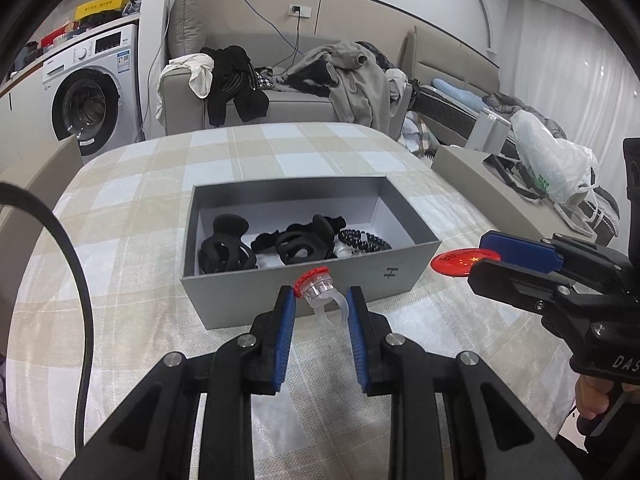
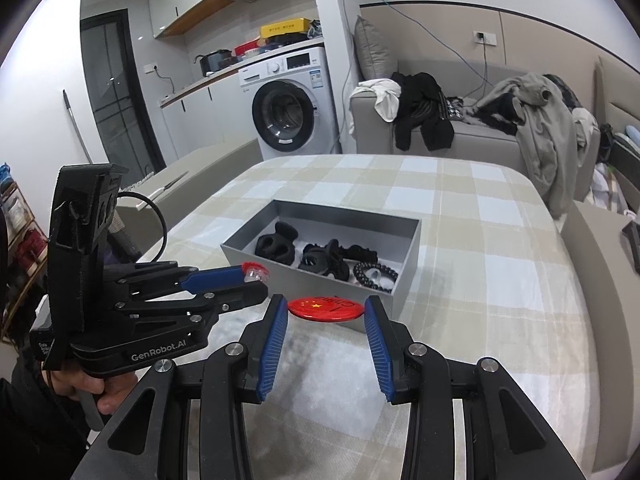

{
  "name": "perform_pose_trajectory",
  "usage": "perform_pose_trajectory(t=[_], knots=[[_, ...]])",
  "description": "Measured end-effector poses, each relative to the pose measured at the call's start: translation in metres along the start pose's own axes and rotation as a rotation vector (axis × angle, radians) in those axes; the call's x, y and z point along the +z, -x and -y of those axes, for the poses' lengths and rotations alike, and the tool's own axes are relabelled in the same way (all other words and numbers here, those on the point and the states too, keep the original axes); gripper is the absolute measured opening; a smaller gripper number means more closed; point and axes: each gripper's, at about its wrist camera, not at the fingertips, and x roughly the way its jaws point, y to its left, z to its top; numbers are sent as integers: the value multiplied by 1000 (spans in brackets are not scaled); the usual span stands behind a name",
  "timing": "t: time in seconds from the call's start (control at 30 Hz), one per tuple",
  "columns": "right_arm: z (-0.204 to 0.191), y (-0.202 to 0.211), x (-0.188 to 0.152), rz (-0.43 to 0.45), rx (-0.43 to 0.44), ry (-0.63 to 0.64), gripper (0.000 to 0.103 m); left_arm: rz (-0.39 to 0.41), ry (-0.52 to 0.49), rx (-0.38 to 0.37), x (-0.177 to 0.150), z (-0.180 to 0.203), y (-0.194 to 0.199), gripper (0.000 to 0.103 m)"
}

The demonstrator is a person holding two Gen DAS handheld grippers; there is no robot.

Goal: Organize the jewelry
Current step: 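Carry the vial and red disc over the grey box with both tools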

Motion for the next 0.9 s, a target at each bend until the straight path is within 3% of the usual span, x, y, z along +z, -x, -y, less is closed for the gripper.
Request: perform_pose_trajectory(t=[0.43,0.9], knots=[[2,-5,15,49,-18,-28,38,75,35,25,15,-10,8,21],[16,-22,20,53,-35,-87,38,87,26,51,25,-14,-3,21]])
